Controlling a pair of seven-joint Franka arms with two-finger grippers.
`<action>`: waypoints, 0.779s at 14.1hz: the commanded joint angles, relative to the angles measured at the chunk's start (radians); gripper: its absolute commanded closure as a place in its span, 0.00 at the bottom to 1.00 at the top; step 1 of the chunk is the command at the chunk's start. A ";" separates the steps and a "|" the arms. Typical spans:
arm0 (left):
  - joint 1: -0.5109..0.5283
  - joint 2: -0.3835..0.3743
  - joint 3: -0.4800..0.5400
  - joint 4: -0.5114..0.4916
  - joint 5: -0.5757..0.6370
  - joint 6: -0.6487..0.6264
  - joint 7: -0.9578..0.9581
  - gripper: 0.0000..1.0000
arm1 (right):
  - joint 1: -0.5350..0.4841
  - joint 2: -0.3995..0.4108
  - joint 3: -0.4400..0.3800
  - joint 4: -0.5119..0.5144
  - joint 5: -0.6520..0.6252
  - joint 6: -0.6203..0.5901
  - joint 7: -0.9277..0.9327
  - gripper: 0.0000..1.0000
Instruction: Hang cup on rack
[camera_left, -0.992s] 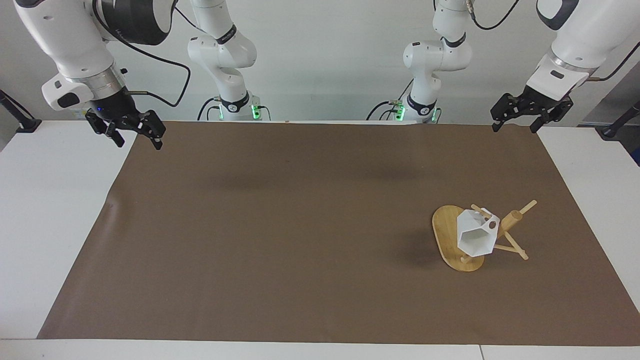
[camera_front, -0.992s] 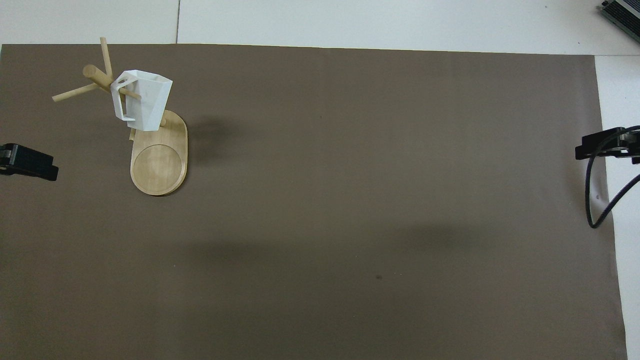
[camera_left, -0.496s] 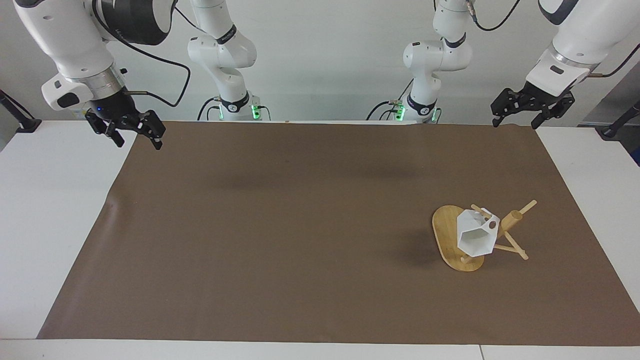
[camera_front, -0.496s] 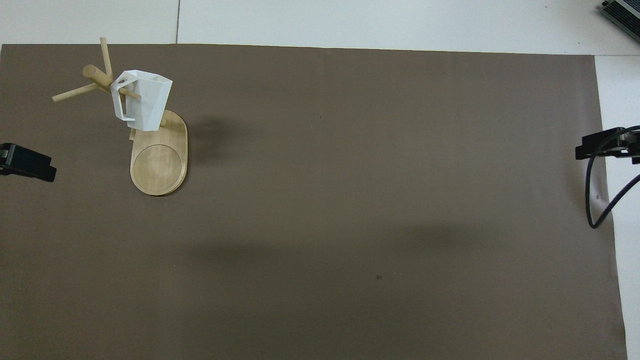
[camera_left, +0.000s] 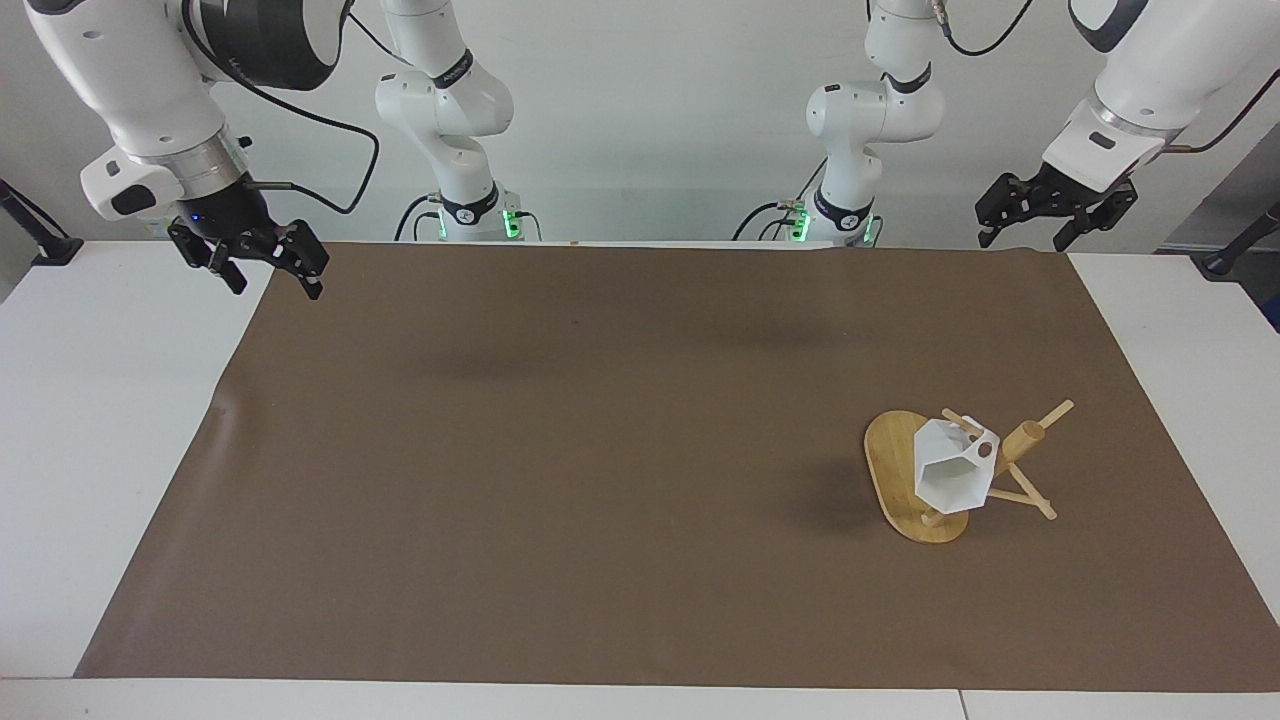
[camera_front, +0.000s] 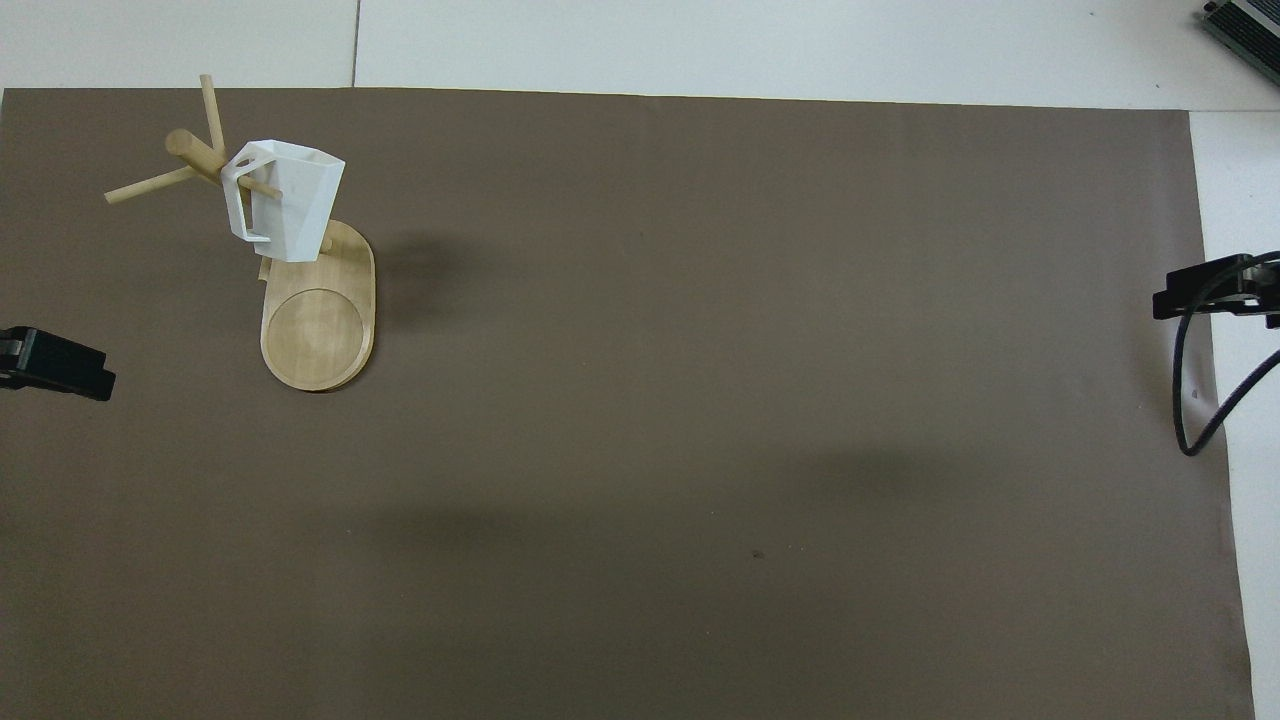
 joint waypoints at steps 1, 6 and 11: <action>0.006 -0.031 -0.003 -0.038 0.020 0.025 0.016 0.00 | -0.008 -0.021 -0.007 -0.028 0.015 0.025 -0.018 0.00; 0.006 -0.023 -0.002 -0.041 0.020 0.134 0.010 0.00 | -0.009 -0.021 -0.010 -0.029 0.015 0.030 -0.023 0.00; 0.007 -0.023 -0.002 -0.041 0.020 0.137 0.005 0.00 | -0.009 -0.021 -0.035 -0.029 0.015 0.029 -0.020 0.00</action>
